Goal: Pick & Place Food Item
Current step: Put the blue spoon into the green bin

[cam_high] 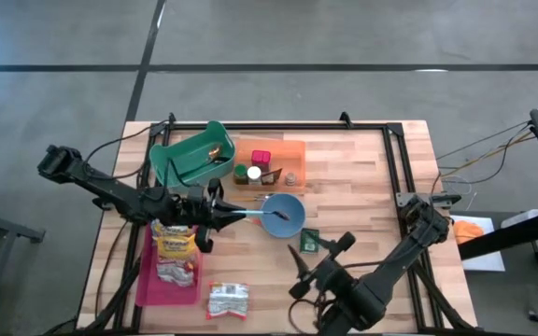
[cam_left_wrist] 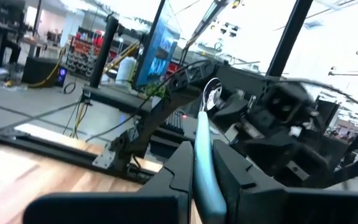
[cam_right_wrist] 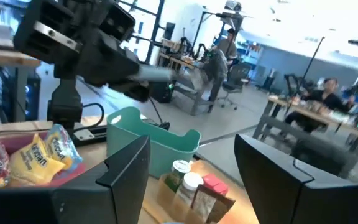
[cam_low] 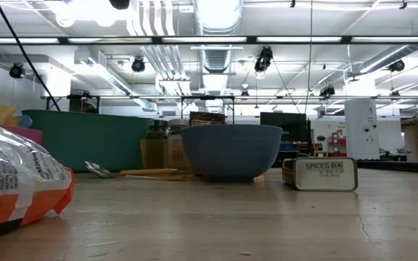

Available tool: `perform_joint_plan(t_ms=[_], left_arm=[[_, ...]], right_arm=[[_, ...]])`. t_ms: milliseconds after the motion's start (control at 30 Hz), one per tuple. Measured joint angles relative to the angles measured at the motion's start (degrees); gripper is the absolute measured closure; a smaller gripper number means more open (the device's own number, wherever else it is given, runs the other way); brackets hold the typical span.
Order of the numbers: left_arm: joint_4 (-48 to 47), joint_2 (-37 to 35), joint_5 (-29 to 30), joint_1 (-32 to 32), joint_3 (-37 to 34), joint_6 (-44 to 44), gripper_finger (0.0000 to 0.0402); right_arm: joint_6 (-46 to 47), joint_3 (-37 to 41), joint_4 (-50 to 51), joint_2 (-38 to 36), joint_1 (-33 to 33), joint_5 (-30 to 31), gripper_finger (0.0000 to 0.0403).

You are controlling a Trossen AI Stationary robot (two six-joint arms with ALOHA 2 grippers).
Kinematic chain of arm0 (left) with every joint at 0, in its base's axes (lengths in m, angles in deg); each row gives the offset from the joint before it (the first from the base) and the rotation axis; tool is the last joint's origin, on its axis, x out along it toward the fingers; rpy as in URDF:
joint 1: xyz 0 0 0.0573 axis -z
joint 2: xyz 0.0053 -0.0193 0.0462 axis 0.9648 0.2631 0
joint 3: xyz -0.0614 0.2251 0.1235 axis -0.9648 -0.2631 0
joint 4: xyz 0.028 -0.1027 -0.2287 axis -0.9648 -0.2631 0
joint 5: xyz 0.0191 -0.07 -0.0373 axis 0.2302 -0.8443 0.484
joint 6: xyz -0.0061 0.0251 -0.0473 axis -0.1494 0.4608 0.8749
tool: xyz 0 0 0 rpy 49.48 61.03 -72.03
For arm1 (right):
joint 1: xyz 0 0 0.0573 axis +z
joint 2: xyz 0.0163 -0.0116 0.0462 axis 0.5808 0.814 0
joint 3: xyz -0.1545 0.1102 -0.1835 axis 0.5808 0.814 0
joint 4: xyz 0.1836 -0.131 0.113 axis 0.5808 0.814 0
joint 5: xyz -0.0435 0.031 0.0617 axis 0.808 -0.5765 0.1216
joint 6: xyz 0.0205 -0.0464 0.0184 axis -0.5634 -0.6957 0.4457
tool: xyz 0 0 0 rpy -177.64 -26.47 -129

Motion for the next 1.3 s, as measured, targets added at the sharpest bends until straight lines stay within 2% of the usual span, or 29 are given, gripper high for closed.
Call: perform_joint_plan(t_ms=[33,67,167,367,500,600,700,833,933,1133,1300], left_arm=[[0.44,0.0,-0.01,0.0,0.0,-0.59,0.0373],[0.93,0.0,-0.03,-0.01,0.0,-1.18,0.0373],[3.49,0.0,-0.32,-0.04,0.0,-3.41,0.0373],[7.16,0.0,-4.52,-0.11,0.0,-5.64,0.0373],[7.29,0.02,-4.58,-0.11,0.0,-6.82,0.0373],[7.91,-0.02,-4.62,-0.15,0.0,-8.67,0.0373],[9.18,-0.81,-5.1,-0.67,0.0,-8.87,0.0373],[8.41,-2.91,-5.67,-1.58,0.0,-8.87,0.0373],[7.75,-4.84,-6.46,-1.79,0.0,-9.05,0.0373],[5.49,-9.21,-10.24,-1.79,0.0,-9.06,0.0373],[4.04,-11.21,-12.21,-1.81,0.0,-8.82,0.0373]], right_arm=[[4.41,0.55,1.01,0.0,0.0,-0.14,0.0172],[4.98,1.48,0.0,-0.13,-0.17,-0.07,0.0172],[2.72,2.14,-2.47,-0.6,-1.02,-0.04,0.0172],[2.84,2.17,-2.95,-0.89,-3.01,0.0,0.0172],[-2.8,0.8,-5.54,-0.89,-3.85,-0.44,0.0172],[-14.65,-1.03,-12.0,-0.89,-4.5,-1.57,0.0172],[-32.88,-2.91,-24.11,-0.89,-5.61,-4.57,0.0172],[-58.33,-3.86,-43.87,-0.89,-7.18,-12.16,0.0172],[-73.27,-3.94,-57.24,-0.89,-8.03,-19.43,0.0172],[-88.62,-4.05,-75.22,-0.89,-8.83,-36.57,0.0172],[-98.08,-2.66,-85.92,-0.89,-9.39,-39.11,0.0172]])
